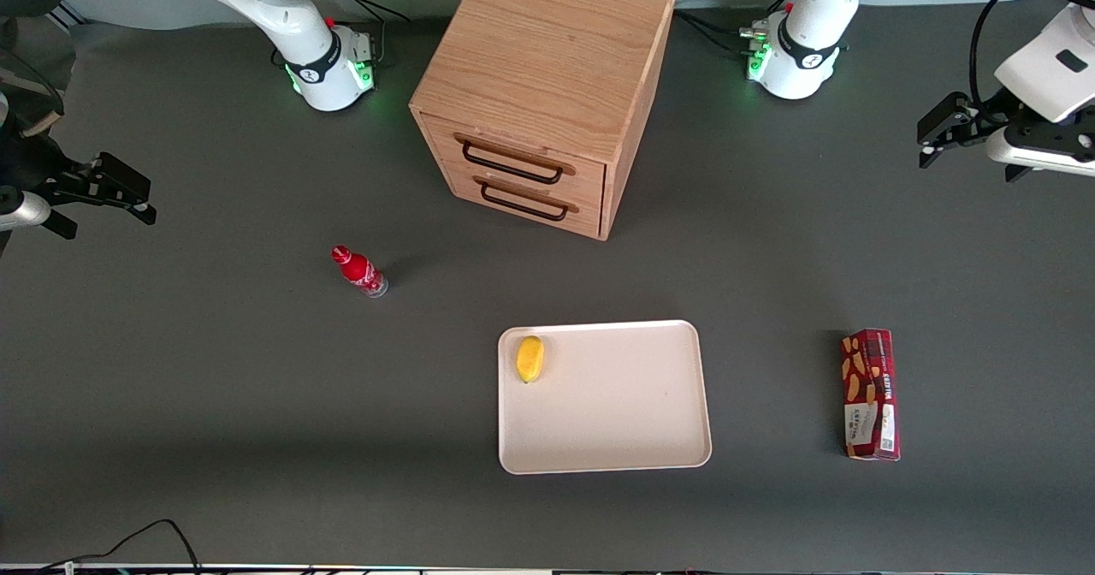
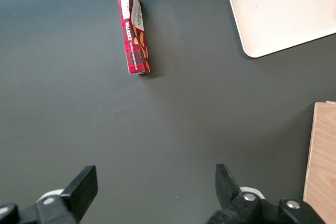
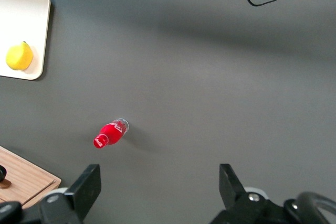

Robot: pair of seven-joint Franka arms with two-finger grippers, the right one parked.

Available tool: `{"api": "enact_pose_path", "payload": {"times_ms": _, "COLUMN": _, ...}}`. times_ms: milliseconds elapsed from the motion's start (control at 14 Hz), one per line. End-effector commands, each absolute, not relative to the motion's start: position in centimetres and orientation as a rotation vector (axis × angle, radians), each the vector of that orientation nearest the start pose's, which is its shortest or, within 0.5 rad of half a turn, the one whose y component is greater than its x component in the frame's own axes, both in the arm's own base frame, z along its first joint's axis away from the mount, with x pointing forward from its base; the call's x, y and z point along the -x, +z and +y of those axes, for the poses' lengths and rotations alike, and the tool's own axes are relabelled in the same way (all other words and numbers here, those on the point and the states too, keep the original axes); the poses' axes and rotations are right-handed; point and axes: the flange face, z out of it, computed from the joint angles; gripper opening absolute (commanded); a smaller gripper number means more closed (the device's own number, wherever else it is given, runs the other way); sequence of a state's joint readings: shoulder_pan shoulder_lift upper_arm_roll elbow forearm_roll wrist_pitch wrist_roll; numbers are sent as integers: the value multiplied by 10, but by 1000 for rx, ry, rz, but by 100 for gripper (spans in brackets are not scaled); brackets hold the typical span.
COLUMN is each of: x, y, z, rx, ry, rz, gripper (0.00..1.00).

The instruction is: Place red cookie box on tray

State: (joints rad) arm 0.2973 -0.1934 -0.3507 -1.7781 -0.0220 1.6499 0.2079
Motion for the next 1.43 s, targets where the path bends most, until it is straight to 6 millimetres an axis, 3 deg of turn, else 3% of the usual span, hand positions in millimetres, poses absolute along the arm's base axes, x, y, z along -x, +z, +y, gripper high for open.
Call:
{"api": "enact_pose_path", "payload": {"times_ms": 0, "x": -505, "y": 631, "z": -39, "rx": 3087, "ry": -73, "rz": 454, "gripper": 100}}
{"api": "enact_pose_path", "payload": {"times_ms": 643, "x": -511, "y": 632, "z": -33, "rx": 3094, "ry": -56, "rz": 424, "gripper": 100}}
{"api": "enact_pose_path", "payload": {"times_ms": 714, "x": -520, "y": 631, "z": -31, "rx": 3101, "ry": -66, "rz": 424, "gripper": 100}}
{"api": "enact_pose_path", "payload": {"times_ms": 857, "x": -558, "y": 630, "z": -21, "rx": 3128, "ry": -95, "rz": 431, "gripper": 100}}
{"api": "enact_pose_path", "payload": {"times_ms": 1000, "x": -606, "y": 613, "z": -4, "rx": 3132, "ry": -97, "rz": 416, "gripper": 100}}
{"api": "enact_pose_path", "payload": {"times_ms": 1143, "x": -651, "y": 580, "z": 13, "rx": 3125, "ry": -75, "rz": 345, "gripper": 100}}
{"api": "enact_pose_path", "payload": {"times_ms": 1357, "x": -697, "y": 527, "z": 25, "rx": 3119, "ry": -157, "rz": 283, "gripper": 100}}
